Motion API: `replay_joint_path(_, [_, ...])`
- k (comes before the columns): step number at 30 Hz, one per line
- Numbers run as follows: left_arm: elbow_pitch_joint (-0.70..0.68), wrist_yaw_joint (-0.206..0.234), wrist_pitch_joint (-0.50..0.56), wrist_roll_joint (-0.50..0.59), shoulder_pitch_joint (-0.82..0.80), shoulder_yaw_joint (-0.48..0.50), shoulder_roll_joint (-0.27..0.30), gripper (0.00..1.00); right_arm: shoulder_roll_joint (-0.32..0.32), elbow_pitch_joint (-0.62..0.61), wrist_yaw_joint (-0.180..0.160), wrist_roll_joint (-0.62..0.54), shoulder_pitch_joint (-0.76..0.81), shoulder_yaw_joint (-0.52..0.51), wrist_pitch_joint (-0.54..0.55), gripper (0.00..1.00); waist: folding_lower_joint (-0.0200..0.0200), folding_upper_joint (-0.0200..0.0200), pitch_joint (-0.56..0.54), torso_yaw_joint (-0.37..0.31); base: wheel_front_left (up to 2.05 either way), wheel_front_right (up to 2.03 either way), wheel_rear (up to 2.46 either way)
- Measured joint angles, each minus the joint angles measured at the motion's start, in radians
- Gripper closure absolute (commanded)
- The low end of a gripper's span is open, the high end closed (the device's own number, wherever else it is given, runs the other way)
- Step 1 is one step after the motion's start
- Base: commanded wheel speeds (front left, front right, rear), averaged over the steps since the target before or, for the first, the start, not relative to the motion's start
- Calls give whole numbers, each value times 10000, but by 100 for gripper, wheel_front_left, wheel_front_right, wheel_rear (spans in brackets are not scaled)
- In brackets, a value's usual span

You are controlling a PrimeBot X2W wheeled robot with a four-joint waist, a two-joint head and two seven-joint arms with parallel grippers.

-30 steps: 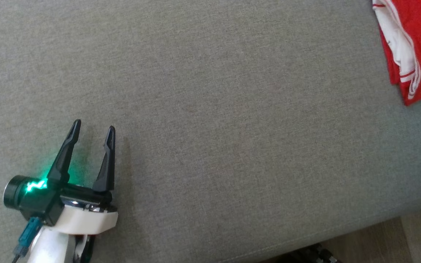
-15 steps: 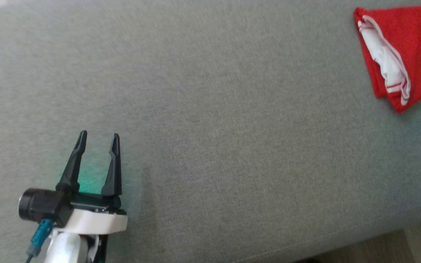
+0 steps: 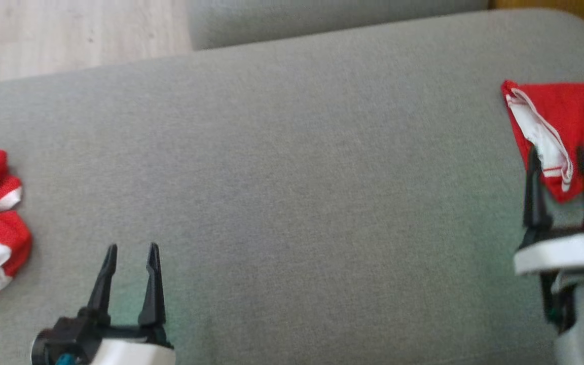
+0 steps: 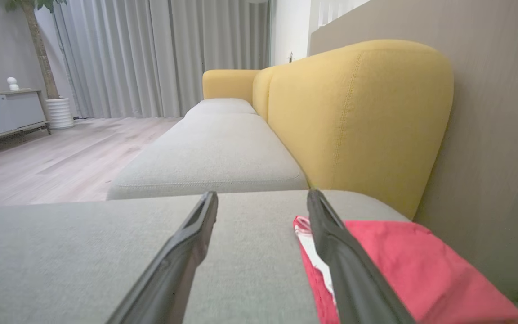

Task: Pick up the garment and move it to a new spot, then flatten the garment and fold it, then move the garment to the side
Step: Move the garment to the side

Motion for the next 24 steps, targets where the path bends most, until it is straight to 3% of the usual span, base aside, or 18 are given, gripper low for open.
replay_joint_path(10, [395,-105,0,98,321,169,-136,0,784,221,0,-445,1776,259,-73,0,2,0,-643,371,0,0,0])
replay_joint_path(24, [500,-117,0,213,538,198,-238,0,1011,370,0,-449,1916,334,-73,0,3,0,-789,468,0,0,0])
